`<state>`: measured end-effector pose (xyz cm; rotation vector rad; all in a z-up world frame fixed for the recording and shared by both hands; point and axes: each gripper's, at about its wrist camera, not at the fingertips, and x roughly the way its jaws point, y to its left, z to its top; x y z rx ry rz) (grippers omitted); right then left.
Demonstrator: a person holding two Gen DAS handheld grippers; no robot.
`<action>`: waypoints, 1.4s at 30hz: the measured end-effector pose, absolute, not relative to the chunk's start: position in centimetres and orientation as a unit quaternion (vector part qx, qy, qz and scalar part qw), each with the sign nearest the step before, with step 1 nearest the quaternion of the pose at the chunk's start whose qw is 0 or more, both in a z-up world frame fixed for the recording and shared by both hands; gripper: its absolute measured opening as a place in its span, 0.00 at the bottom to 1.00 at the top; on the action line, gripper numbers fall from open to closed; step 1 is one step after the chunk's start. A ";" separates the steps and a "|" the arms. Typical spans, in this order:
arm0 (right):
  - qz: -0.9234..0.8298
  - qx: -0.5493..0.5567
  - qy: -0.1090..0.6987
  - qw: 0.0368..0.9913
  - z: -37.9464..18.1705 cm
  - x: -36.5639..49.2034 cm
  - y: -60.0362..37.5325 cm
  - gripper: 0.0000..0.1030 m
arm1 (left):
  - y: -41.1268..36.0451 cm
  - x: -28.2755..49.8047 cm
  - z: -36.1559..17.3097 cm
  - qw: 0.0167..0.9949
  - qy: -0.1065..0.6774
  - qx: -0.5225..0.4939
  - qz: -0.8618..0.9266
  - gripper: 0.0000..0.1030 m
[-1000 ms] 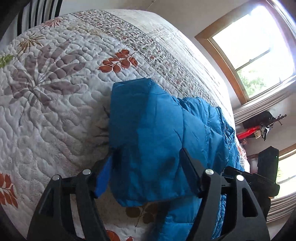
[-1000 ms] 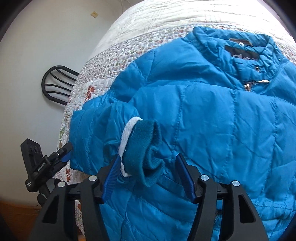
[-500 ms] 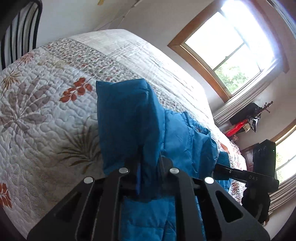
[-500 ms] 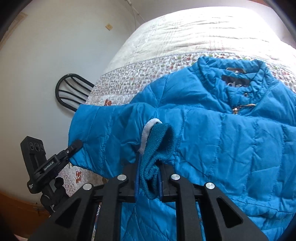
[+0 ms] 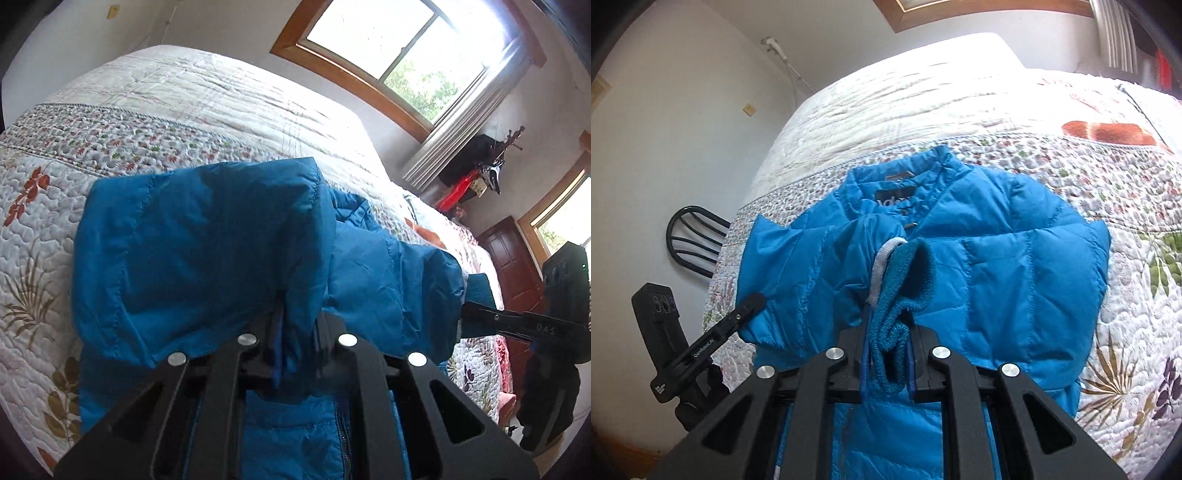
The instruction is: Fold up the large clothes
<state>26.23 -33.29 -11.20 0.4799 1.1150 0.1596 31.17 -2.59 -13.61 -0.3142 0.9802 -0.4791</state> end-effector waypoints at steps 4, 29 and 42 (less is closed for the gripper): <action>0.056 0.228 0.547 0.804 -14.3 26.2 -34.4 0.14 | -3.7 32.0 -16.7 0.829 0.499 -0.129 -0.216 0.14; -0.006 0.246 0.545 0.802 -16.0 25.6 -38.3 0.18 | 1.0 33.2 -17.3 0.835 0.515 -0.066 -0.185 0.54; -0.061 0.184 0.557 0.808 -15.6 24.3 -38.4 0.33 | -0.1 33.1 -16.4 0.839 0.516 -0.014 -0.170 0.54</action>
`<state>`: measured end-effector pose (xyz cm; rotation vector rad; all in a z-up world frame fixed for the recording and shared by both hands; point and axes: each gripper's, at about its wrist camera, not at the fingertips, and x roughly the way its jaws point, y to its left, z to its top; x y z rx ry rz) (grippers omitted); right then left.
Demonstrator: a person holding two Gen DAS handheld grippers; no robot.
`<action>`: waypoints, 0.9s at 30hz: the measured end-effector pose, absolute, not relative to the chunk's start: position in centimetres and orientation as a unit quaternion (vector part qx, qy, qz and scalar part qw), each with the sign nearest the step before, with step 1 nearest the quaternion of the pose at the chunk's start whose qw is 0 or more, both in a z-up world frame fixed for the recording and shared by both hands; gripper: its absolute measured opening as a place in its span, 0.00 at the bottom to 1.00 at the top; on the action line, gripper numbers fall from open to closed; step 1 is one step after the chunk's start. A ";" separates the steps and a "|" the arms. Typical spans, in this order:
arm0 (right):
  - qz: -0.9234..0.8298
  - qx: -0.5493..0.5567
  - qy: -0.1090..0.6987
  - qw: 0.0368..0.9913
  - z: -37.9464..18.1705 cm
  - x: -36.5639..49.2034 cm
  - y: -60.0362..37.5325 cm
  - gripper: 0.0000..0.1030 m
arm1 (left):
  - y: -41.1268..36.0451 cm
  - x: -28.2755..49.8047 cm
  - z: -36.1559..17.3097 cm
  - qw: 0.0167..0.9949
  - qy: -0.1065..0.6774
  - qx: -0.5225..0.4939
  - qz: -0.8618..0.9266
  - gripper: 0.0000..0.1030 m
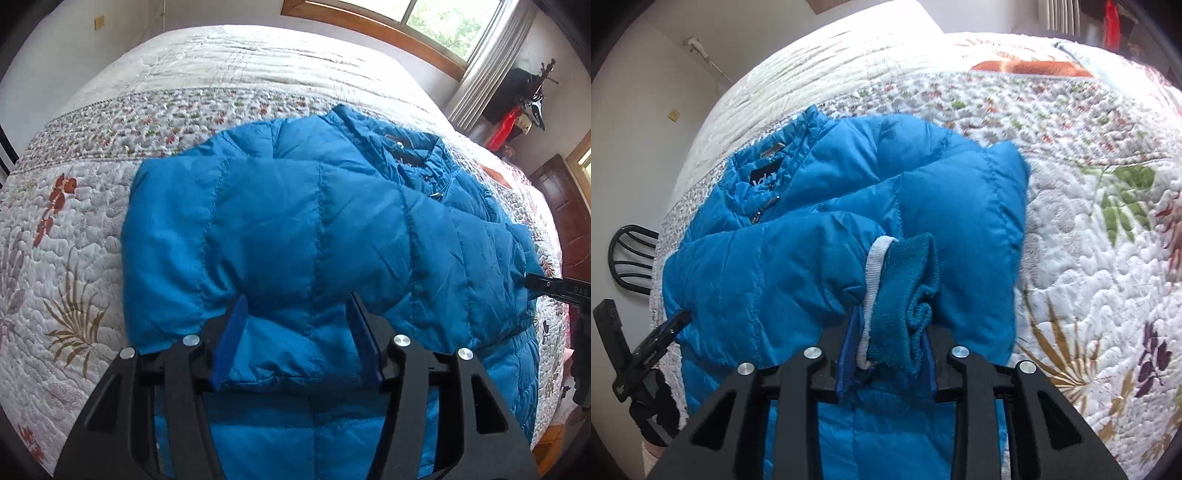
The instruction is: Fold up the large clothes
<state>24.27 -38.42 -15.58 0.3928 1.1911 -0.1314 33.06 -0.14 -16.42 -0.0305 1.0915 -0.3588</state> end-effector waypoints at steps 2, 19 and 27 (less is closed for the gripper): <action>-0.062 0.159 0.534 0.828 -13.5 23.8 -37.6 0.33 | -0.4 32.6 -14.6 0.849 0.496 -0.020 -0.181 0.54; 0.002 0.145 0.595 0.791 -19.2 27.2 -31.6 0.27 | -6.6 33.2 -18.1 0.827 0.528 0.022 -0.191 0.54; -0.007 0.134 0.594 0.793 -20.8 27.5 -31.2 0.25 | -7.1 32.9 -19.4 0.831 0.520 0.049 -0.191 0.54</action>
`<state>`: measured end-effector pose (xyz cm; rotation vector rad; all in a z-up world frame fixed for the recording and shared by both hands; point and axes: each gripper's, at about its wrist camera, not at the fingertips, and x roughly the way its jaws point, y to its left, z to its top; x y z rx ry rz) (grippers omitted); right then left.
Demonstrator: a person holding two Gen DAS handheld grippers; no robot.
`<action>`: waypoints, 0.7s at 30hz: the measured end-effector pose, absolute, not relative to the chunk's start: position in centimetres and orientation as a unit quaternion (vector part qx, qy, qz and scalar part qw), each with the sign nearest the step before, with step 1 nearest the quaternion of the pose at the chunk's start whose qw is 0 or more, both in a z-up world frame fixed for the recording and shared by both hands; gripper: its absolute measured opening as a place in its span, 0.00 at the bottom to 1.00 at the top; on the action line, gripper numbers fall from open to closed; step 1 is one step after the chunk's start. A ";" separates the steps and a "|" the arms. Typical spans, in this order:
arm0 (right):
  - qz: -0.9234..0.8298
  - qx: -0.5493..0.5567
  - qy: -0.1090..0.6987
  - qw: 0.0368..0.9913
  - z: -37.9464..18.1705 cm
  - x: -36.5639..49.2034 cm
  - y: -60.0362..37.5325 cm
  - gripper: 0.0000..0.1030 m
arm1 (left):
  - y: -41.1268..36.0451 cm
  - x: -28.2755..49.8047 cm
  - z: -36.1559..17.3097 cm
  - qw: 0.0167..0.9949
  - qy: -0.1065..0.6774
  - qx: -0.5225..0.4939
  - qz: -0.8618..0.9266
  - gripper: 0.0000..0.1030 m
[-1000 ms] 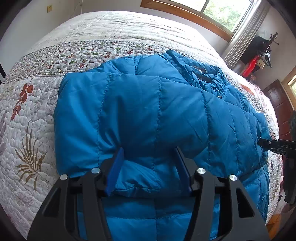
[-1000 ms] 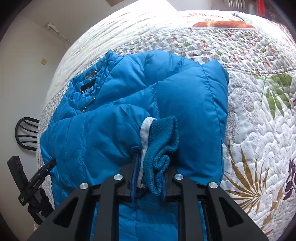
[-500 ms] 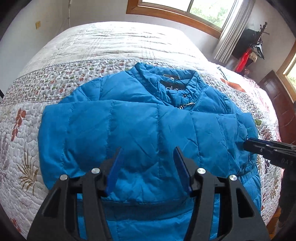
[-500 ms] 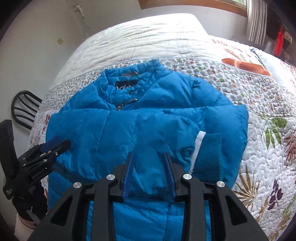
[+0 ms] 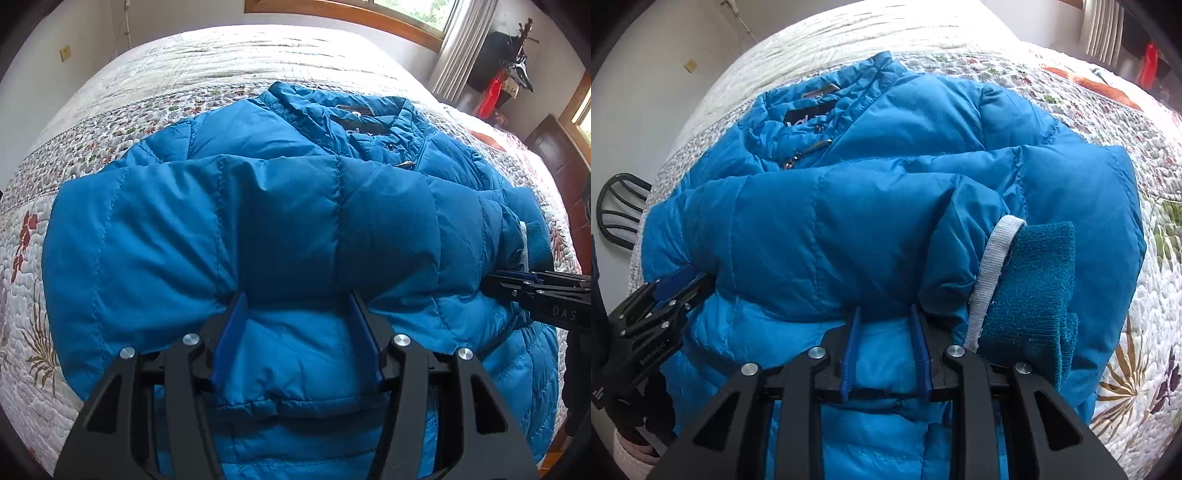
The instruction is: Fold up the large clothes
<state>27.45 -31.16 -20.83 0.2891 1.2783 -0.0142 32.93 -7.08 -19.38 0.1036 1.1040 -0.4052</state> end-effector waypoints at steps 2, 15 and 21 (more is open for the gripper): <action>-0.002 0.139 0.592 0.793 -20.7 27.5 -31.3 0.26 | -7.1 33.0 -19.2 0.831 0.521 0.046 -0.189 0.54; 0.022 0.150 0.511 0.846 -12.8 10.8 -33.8 0.45 | 3.5 22.5 -11.9 0.854 0.490 0.033 -0.175 0.74; -0.029 0.157 0.551 0.819 -15.1 2.3 -34.2 0.50 | 9.5 15.9 -15.0 0.825 0.550 0.021 -0.129 0.75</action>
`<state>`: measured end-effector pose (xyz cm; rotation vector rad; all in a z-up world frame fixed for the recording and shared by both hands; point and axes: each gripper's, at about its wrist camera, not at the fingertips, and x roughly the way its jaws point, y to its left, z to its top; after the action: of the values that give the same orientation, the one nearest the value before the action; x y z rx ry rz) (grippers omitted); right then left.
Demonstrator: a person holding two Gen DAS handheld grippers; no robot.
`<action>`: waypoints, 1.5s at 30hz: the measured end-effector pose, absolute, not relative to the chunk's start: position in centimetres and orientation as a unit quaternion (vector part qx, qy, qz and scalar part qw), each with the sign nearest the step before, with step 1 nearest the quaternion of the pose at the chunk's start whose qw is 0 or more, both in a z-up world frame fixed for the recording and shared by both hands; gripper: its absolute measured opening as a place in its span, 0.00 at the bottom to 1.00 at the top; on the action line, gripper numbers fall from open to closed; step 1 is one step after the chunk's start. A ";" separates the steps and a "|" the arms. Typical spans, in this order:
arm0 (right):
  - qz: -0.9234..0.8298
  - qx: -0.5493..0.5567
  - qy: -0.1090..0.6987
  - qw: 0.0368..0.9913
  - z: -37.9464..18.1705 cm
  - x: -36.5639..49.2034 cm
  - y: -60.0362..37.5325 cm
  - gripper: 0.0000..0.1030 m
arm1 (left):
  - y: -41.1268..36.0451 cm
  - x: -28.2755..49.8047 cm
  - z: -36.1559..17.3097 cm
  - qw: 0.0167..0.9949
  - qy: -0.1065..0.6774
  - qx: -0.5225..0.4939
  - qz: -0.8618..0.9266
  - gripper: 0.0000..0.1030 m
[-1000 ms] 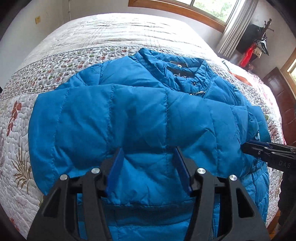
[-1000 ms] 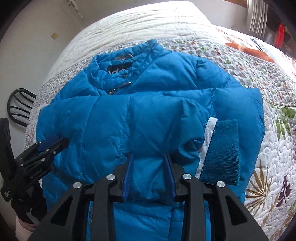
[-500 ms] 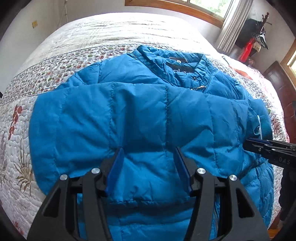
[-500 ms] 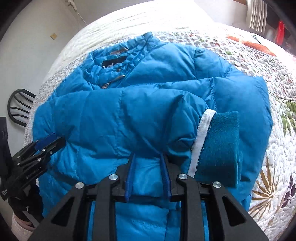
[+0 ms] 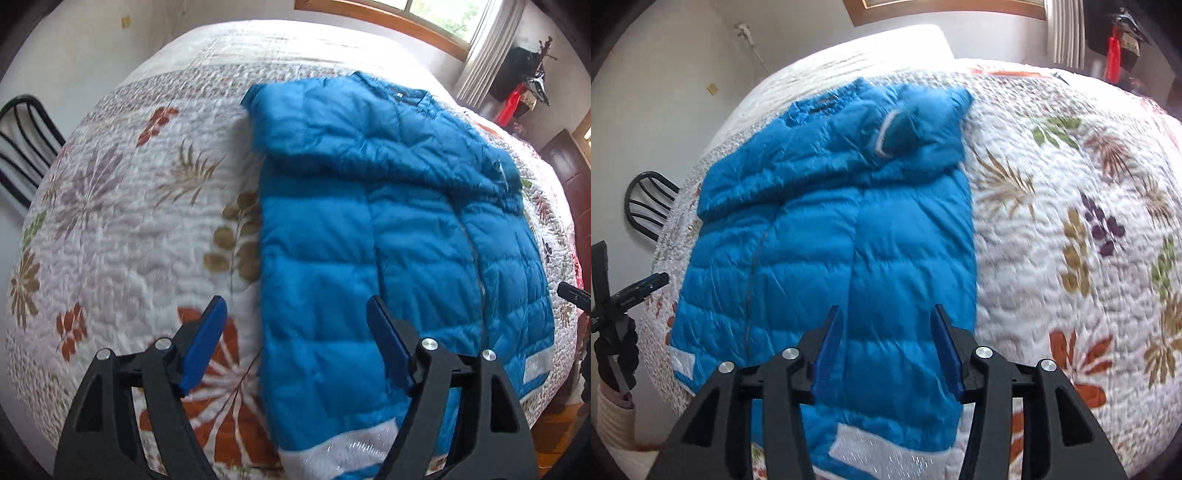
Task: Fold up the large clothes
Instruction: 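Grasp the white-banded hem with the left gripper while the right gripper grasps the hem, then lift the hem with both grippers and fold it toward the collar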
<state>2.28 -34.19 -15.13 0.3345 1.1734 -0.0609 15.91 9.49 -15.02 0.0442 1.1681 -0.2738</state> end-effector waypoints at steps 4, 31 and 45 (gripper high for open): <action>-0.032 0.190 0.574 0.796 -16.8 -1.9 -34.2 0.55 | 12.0 11.9 -17.0 0.800 0.586 -0.016 -0.127 0.75; 0.032 0.289 0.577 0.763 -21.2 -5.7 -34.9 0.31 | 11.9 7.1 -21.6 0.740 0.633 -0.111 -0.197 0.59; 0.044 0.306 0.555 0.772 -20.2 -6.3 -35.0 0.13 | 13.4 7.0 -20.5 0.749 0.618 -0.131 -0.200 0.13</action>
<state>-6.31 -35.01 -20.24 0.6632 1.2027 0.0961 7.01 13.40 -20.52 -0.2867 1.3504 -0.4369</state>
